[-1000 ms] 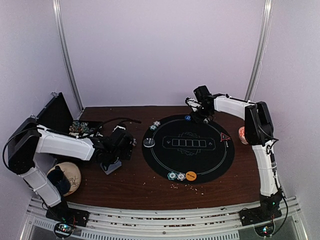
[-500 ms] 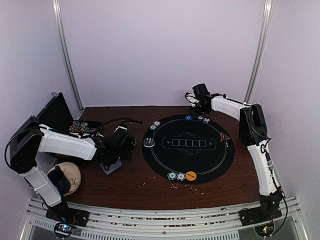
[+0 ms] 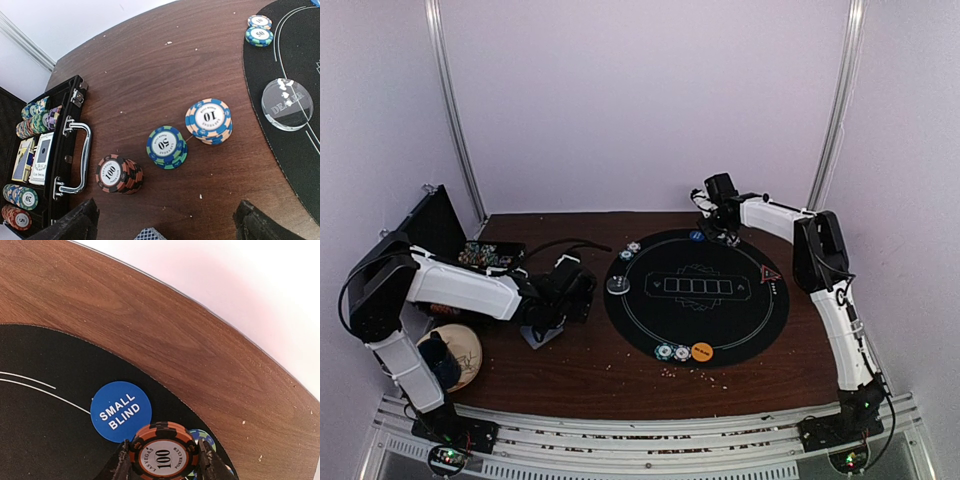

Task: Distribute texas hold em gaming equipment
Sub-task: Place the poker chips pile in the small blind area.

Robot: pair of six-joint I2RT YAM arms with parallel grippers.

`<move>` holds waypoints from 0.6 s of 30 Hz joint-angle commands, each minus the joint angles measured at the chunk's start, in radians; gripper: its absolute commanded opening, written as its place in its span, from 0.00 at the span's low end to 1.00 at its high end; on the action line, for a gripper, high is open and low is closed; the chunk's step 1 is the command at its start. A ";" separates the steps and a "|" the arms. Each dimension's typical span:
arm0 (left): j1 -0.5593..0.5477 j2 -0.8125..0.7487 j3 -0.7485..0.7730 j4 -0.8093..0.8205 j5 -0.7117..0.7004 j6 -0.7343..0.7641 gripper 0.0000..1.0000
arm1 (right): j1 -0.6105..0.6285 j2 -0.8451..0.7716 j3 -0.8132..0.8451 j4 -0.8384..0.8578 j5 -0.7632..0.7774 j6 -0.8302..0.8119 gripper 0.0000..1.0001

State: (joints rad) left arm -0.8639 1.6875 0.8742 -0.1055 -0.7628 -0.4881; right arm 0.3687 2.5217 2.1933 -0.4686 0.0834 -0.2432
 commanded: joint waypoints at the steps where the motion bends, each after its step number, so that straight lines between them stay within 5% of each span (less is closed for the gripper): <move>1: -0.005 0.015 0.027 0.010 -0.003 0.007 0.98 | -0.004 0.029 0.037 0.035 0.011 -0.016 0.15; 18: -0.004 0.030 0.034 0.008 0.000 0.010 0.98 | -0.004 0.056 0.039 0.039 0.023 -0.025 0.17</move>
State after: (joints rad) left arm -0.8650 1.7050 0.8791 -0.1062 -0.7624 -0.4877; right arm 0.3687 2.5664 2.2070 -0.4477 0.0849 -0.2615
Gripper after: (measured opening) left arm 0.978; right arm 0.371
